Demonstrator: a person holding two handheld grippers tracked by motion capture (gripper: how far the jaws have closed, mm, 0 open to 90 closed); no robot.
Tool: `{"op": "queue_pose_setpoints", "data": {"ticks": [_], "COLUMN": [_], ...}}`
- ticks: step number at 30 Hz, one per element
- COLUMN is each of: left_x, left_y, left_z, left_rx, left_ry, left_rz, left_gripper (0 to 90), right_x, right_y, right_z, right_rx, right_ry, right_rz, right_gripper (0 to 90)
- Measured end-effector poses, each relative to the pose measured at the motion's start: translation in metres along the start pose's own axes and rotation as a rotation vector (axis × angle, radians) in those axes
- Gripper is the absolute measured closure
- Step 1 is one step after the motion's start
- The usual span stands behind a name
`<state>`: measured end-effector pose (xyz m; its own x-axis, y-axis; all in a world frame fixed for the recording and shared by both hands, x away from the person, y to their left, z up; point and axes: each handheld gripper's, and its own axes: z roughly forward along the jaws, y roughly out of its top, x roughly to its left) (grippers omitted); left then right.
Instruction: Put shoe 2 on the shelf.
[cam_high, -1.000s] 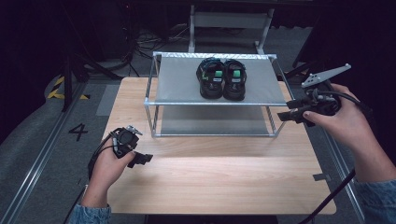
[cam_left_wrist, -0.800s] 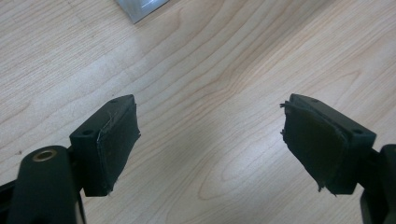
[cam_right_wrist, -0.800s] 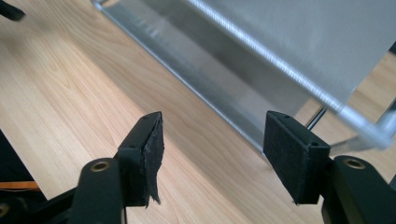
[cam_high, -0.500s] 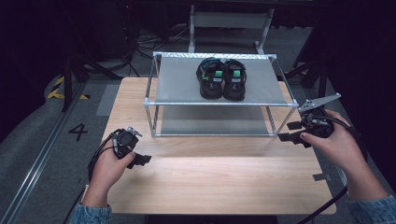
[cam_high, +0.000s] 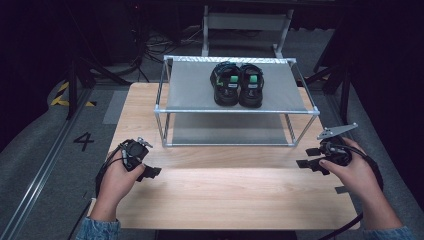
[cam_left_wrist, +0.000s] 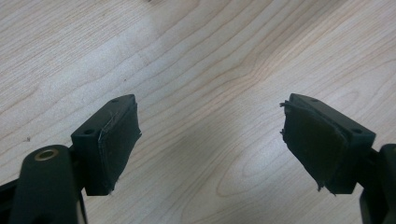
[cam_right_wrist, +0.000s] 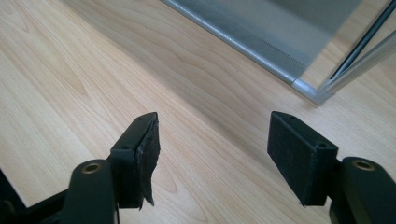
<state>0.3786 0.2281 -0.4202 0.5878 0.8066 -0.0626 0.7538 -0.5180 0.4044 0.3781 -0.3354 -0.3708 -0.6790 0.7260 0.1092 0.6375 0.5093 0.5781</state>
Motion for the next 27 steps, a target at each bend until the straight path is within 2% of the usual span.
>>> {"op": "queue_pose_setpoints", "data": {"ticks": [7, 12, 14, 15, 17, 27], "left_x": [0.001, 0.001, 0.001, 0.001, 0.001, 0.002], "left_y": [-0.002, -0.003, -0.003, -0.003, -0.003, -0.003], "left_z": [0.005, 0.006, 0.006, 0.006, 0.006, 0.006], "left_rx": [-0.007, -0.012, -0.017, -0.018, -0.02, -0.023], "left_ry": [-0.008, -0.007, -0.007, -0.005, -0.005, -0.009], "left_rz": [0.002, 0.006, 0.002, 0.005, 0.007, 0.003], "left_gripper": [19.2, 19.3, 19.3, 19.3, 19.3, 19.2], "right_x": [-0.004, -0.003, -0.003, -0.003, -0.004, -0.005], "right_y": [-0.022, -0.031, -0.035, -0.035, -0.035, -0.037], "right_z": [0.019, 0.026, 0.028, 0.029, 0.03, 0.032], "right_rx": [-0.009, -0.048, -0.075, -0.072, -0.069, -0.064], "right_ry": [-0.015, -0.018, 0.005, 0.018, 0.013, 0.01], "right_rz": [0.004, 0.015, 0.03, 0.039, 0.025, 0.034], "right_gripper": [34.7, 34.0, 34.0, 33.8, 33.9, 33.5]}}
